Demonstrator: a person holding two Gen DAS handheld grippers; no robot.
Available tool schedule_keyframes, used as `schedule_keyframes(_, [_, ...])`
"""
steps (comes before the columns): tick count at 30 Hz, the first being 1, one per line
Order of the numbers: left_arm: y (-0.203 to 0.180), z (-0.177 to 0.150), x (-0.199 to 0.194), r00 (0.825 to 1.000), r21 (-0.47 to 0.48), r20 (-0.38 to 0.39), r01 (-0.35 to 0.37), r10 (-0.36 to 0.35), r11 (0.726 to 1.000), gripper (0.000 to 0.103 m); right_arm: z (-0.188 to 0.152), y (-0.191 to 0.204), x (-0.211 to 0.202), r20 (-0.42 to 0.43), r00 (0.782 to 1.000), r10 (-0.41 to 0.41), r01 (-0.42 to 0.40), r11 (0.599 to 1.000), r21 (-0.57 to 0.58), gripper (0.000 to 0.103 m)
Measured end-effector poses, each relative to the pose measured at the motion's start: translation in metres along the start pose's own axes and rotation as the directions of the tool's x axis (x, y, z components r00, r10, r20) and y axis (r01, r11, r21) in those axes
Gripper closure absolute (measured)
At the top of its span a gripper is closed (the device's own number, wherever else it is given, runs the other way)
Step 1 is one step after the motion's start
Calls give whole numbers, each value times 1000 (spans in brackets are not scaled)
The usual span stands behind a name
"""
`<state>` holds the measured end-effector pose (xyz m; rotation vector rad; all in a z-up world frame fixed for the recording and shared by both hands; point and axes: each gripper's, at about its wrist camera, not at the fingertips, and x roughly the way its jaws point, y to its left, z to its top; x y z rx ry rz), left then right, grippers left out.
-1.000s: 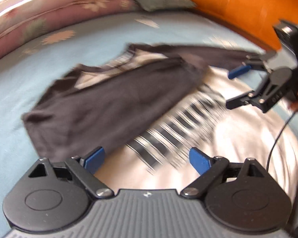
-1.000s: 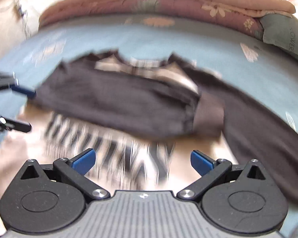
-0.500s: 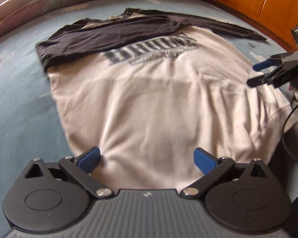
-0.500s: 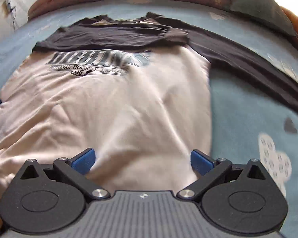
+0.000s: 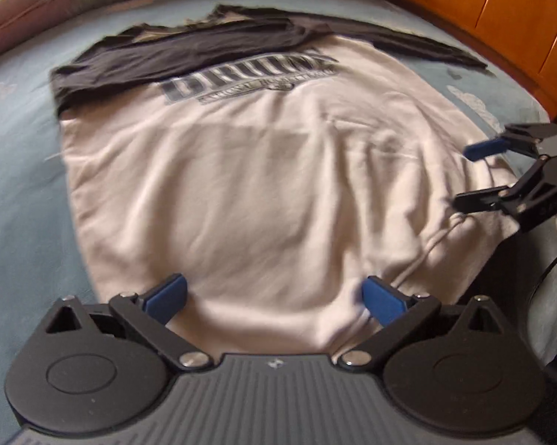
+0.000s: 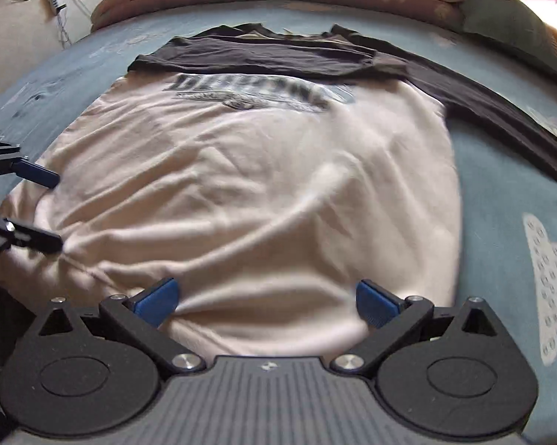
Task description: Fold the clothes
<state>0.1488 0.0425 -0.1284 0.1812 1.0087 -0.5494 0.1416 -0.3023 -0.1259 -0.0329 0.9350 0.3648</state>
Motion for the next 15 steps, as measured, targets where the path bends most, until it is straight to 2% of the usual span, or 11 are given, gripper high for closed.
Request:
schedule_keyframes(1, [7, -4, -5, 1000, -30, 4, 7, -7, 1000, 2, -6, -4, -3, 2, 1000, -4, 4, 1000, 19, 0])
schedule_keyframes(4, [18, -4, -15, 999, -85, -29, -30, 28, 996, 2, -16, -15, -12, -1, 1000, -3, 3, 998, 66, 0])
schedule_keyframes(7, [19, 10, -20, 1000, -101, 11, -1, 2, 995, 2, -15, -16, -12, -10, 1000, -7, 7, 997, 82, 0])
schedule_keyframes(12, [-3, 40, -18, 994, -58, 96, 55, -49, 997, 2, -11, -4, -4, -36, 996, -86, 88, 994, 63, 0])
schedule_keyframes(15, [-19, 44, -4, 997, -23, 80, 4, -2, 1000, 2, -11, 0, -2, -47, 992, -115, 118, 992, 50, 0])
